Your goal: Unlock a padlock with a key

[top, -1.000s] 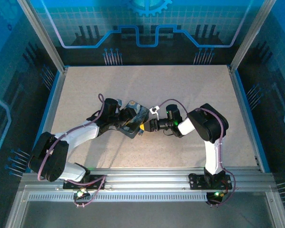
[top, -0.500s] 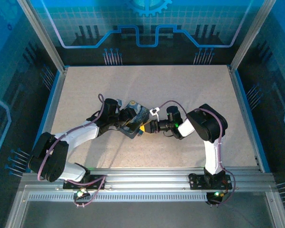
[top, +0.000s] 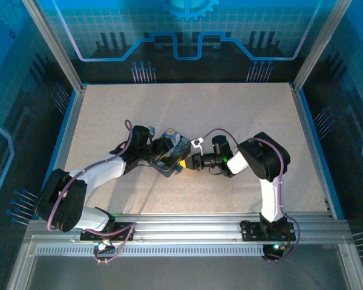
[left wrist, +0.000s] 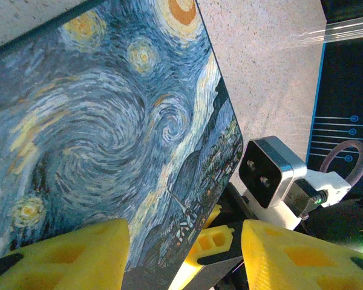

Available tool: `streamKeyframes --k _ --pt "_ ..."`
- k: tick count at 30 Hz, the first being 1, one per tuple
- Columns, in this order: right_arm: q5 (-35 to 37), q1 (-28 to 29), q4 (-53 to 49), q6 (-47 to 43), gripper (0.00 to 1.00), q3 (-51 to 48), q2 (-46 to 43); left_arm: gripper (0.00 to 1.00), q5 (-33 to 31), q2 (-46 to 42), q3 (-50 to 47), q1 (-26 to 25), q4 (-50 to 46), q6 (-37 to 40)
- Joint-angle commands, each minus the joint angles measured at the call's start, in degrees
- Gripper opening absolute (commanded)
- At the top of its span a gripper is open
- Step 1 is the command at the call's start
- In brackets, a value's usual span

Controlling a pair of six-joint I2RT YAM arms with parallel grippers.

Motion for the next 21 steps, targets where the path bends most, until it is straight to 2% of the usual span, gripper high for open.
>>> streamKeyframes --k 1,11,21 --pt "-0.98 0.37 -1.52 -0.99 0.11 0.03 -1.39 0.53 -0.75 0.96 -2.44 0.22 -4.83 0.57" --pt "0.56 -1.12 -0.75 0.16 0.0 -1.38 -1.92 0.53 -0.79 1.09 -2.37 0.22 -5.09 0.77" --pt "2.66 -3.36 4.29 4.37 0.0 -3.53 -1.08 0.53 -0.54 1.05 -2.61 0.23 -5.26 1.0"
